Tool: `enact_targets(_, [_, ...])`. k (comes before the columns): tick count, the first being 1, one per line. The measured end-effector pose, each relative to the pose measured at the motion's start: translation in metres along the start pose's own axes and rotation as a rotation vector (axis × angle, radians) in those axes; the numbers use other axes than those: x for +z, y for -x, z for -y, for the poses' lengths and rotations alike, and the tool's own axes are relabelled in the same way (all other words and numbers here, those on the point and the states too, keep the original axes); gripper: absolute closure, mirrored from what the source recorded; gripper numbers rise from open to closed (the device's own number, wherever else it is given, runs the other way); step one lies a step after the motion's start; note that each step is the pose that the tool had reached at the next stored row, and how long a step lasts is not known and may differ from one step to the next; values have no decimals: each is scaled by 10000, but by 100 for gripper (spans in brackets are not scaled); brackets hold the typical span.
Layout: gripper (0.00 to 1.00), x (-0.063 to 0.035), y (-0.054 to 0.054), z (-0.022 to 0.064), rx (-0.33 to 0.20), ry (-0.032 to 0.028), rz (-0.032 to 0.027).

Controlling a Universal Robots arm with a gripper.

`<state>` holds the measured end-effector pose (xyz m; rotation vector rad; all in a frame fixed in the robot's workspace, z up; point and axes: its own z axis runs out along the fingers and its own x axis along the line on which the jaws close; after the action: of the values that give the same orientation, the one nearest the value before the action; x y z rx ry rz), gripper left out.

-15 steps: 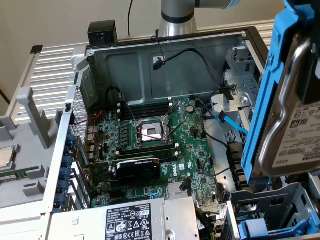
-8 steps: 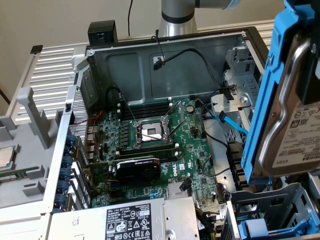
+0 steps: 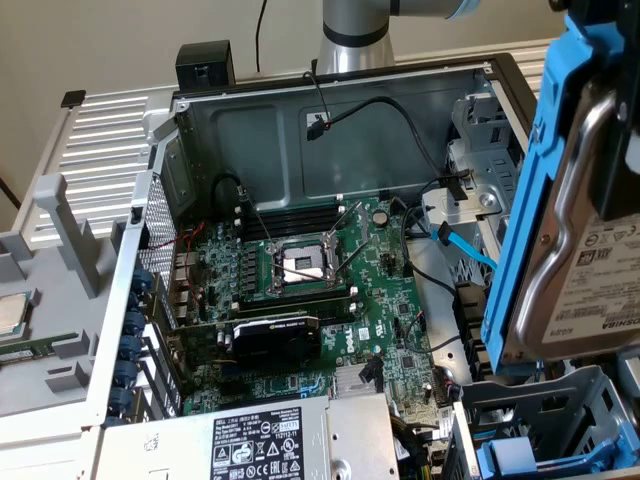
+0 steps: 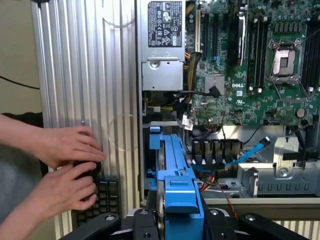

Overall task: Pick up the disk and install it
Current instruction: 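Insert the disk into the insertion slot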

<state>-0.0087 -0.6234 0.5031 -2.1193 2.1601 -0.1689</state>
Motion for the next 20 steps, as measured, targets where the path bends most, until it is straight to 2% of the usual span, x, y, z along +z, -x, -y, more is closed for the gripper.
enact_targets(20, [63,361,-5,-53,305,-1,-49])
